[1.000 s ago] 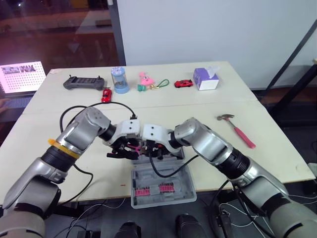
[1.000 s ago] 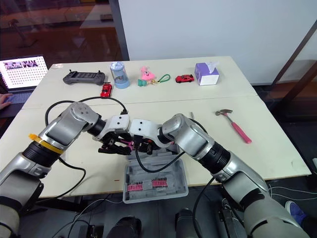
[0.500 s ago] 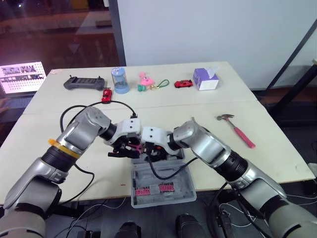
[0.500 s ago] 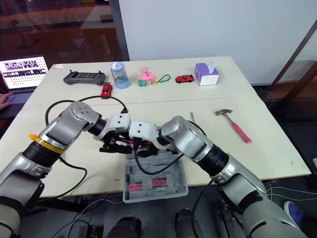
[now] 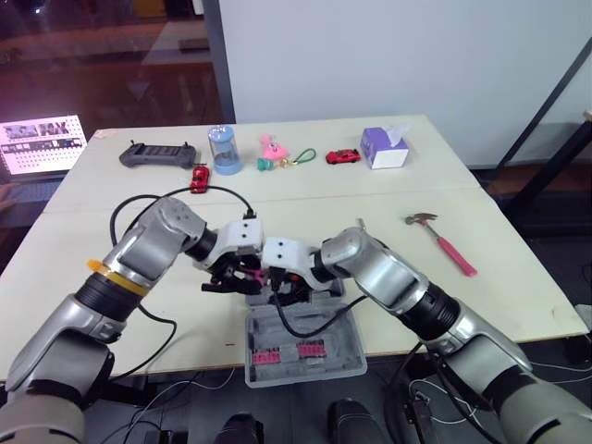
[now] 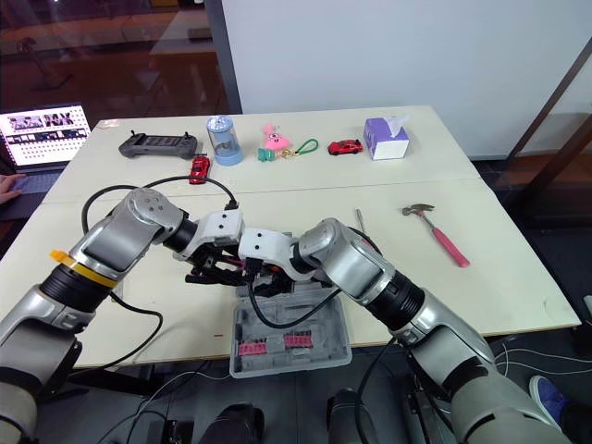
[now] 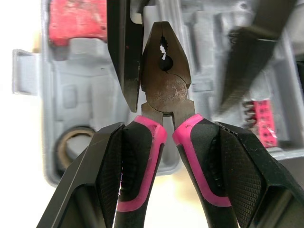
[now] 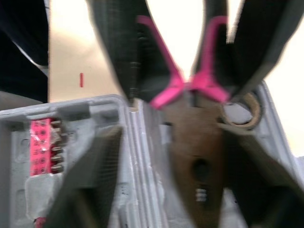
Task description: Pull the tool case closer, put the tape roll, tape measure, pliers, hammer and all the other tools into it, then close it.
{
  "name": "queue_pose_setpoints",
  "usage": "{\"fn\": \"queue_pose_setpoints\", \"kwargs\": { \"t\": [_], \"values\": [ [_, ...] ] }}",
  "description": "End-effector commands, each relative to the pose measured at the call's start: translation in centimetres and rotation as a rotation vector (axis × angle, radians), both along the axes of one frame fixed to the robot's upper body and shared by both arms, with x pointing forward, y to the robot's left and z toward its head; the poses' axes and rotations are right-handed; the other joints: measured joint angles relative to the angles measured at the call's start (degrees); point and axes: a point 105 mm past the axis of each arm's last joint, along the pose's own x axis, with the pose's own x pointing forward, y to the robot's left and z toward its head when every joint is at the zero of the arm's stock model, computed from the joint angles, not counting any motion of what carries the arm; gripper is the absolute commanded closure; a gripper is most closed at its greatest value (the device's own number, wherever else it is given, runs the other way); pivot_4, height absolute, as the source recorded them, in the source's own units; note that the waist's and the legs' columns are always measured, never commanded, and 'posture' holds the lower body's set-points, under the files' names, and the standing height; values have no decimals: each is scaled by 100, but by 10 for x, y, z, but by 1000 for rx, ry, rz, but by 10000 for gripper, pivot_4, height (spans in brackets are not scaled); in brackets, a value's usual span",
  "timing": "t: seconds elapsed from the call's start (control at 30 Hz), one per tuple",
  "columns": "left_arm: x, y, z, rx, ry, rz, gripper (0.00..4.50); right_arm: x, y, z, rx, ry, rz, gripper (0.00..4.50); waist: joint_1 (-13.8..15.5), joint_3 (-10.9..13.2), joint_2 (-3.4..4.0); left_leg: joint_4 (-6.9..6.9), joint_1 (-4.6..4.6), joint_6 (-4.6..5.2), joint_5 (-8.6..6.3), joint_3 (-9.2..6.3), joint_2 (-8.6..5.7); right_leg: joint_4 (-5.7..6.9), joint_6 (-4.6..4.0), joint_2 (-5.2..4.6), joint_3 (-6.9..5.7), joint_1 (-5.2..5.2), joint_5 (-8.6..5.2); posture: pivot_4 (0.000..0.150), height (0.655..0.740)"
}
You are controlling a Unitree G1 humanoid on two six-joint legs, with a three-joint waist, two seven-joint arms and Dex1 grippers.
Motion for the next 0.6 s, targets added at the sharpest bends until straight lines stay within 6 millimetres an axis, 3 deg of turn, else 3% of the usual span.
{"fn": "queue_pose_setpoints", "kwargs": {
  "t": [0.03, 0.37, 0.5, 0.53, 0.6],
  "values": [
    [1, 2, 13, -15, -47, -4, 20773, -1, 5, 10, 33, -14, 17, 34433, -3, 0, 0, 1, -1, 0, 0, 0, 0, 0, 0, 0, 0, 0, 0, 1500, 7400],
    [5, 2, 11, -29, -61, 19, 20773, -1, 6, 14, 53, -10, 5, 35112, -4, 0, 0, 3, -1, 0, 0, 0, 0, 2, 0, 0, 0, 0, 0, 1500, 7400],
    [4, 2, 15, -77, -40, 27, 2457, 1, 3, 12, 49, -7, -12, 35112, -6, 0, 0, 3, -1, 1, 0, -1, 0, 2, 0, 0, 0, 0, 0, 1500, 7400],
    [6, 2, 17, -91, -43, 37, 0, 2, 0, 11, 43, -7, -18, 35112, -5, 0, 1, 3, -1, 1, 0, -1, 0, 2, 0, 0, 0, 0, 0, 1500, 7400],
    [8, 5, 20, -109, -55, 57, 0, 4, -4, 9, 31, -7, -27, 35112, -2, 0, 1, 3, -1, 1, 0, -1, 0, 2, 0, 0, 0, 0, 0, 1500, 7400]
  ]
}}
